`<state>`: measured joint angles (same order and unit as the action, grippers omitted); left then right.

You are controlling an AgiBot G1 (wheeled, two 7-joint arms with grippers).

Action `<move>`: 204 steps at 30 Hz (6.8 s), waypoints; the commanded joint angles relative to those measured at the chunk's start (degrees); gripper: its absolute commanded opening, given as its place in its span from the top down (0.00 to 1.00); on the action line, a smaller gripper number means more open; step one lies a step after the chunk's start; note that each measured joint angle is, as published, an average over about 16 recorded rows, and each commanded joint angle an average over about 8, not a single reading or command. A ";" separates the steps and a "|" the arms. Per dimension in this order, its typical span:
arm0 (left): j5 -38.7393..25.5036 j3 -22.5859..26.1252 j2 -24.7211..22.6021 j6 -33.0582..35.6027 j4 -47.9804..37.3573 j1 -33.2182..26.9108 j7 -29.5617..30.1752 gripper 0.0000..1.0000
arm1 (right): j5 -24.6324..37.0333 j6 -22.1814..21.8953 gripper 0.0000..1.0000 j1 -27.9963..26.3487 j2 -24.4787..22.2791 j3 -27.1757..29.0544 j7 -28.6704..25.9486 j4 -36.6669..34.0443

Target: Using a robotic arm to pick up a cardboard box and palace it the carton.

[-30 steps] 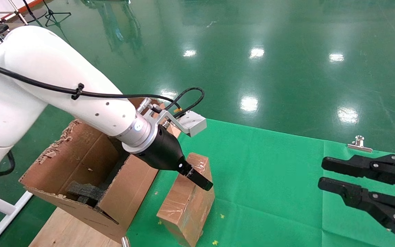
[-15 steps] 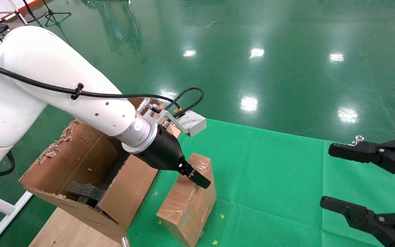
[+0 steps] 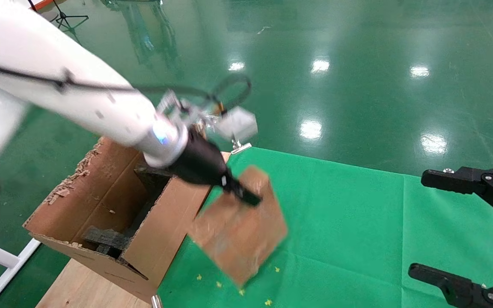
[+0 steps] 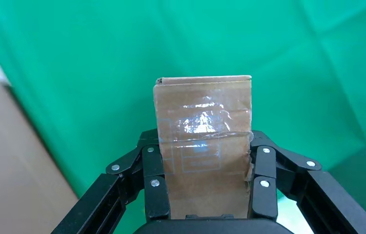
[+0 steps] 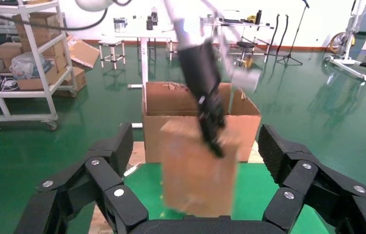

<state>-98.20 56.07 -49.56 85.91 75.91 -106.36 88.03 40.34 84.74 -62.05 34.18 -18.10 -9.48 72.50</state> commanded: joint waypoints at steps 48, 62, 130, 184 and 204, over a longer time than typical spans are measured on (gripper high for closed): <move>-6.50 -1.47 15.06 -21.91 -46.66 3.96 -43.08 1.00 | -0.04 -0.02 0.00 -0.02 -0.02 -0.06 0.03 0.00; -7.29 -0.73 7.82 -26.87 -61.92 5.88 -48.20 0.47 | -0.06 -0.03 0.00 -0.02 -0.03 -0.08 0.04 -0.01; 13.37 -13.07 11.71 -12.67 -41.45 10.52 -55.15 0.00 | -0.09 -0.07 0.00 -0.02 -0.05 -0.11 0.07 -0.06; 58.09 -41.08 14.65 0.31 -0.84 46.11 -77.83 0.00 | -0.14 -0.11 0.00 -0.02 -0.08 -0.16 0.10 -0.08; 56.58 -40.18 14.57 -0.17 -2.19 44.98 -77.31 0.00 | -0.14 -0.11 0.00 -0.02 -0.08 -0.16 0.11 -0.08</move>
<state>-41.61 15.88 -34.98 85.75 73.75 -61.36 10.71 40.20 84.63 -62.07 34.10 -18.26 -9.38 72.42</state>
